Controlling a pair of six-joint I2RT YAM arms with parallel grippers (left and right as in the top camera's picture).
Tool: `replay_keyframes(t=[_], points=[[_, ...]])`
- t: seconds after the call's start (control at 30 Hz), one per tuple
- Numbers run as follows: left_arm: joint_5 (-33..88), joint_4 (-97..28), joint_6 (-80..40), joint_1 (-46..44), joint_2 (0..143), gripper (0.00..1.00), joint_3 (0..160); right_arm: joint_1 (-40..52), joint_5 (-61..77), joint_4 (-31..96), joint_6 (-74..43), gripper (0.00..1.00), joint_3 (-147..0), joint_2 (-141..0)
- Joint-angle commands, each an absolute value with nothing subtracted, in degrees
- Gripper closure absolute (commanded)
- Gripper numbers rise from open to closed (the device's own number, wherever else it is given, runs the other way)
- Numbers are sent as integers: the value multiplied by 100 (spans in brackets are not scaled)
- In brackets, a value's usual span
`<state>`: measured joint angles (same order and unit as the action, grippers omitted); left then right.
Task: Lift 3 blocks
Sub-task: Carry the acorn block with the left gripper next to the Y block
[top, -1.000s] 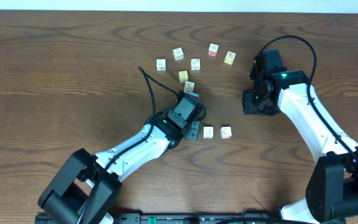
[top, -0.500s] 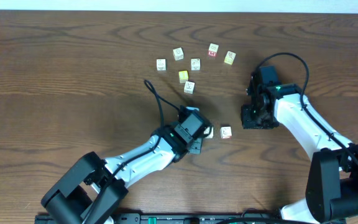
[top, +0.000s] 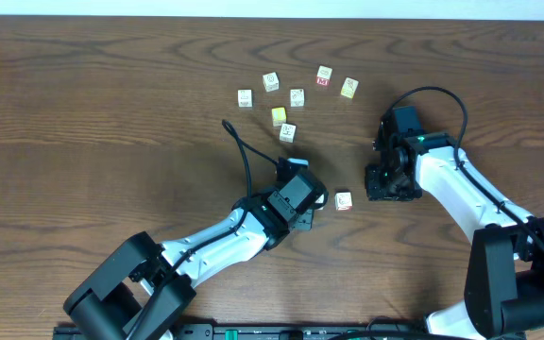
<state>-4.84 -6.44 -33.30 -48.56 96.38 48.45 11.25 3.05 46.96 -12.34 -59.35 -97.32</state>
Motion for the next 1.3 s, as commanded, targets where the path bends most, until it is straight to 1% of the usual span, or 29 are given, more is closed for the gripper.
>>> replay_keyframes(t=[0.0,0.1,0.17,0.2,0.23,0.3,0.43,0.63,0.87,1.03,1.27], points=[[-628,-574,-3424,-4862,9730,92,4807,1210,351,4683,-1173,60,-5902,-9675],[-631,-572,-3422,-4862,9885,92,4805,1210,353,4687,-1173,60,-5902,-9675],[-622,-574,-3446,-4864,10016,92,4805,1210,353,4689,-1173,62,-5902,-9675],[-602,-578,-3468,-4864,10066,92,4805,1210,355,4692,-1173,66,-5902,-9675],[-554,-569,-3468,-4864,10125,92,4805,1210,362,4694,-1175,76,-5902,-9675],[-539,-576,-3465,-4864,10189,92,4805,1210,460,4713,-1170,87,-5902,-9675],[-543,-576,-3461,-4862,10193,92,4805,1210,506,4768,-1170,99,-5900,-9675],[-541,-587,-3463,-4862,10193,92,4805,1210,600,4689,-1166,99,-5693,-9675],[-541,-589,-3463,-4862,10193,92,4805,1210,993,3953,-1000,99,-5081,-9675],[-541,-589,-3463,-4862,10193,92,4805,1210,1573,3603,-650,99,-5052,-9675],[-539,-589,-3465,-4862,10193,92,4805,1210,1723,3494,-622,99,-5052,-9675]])
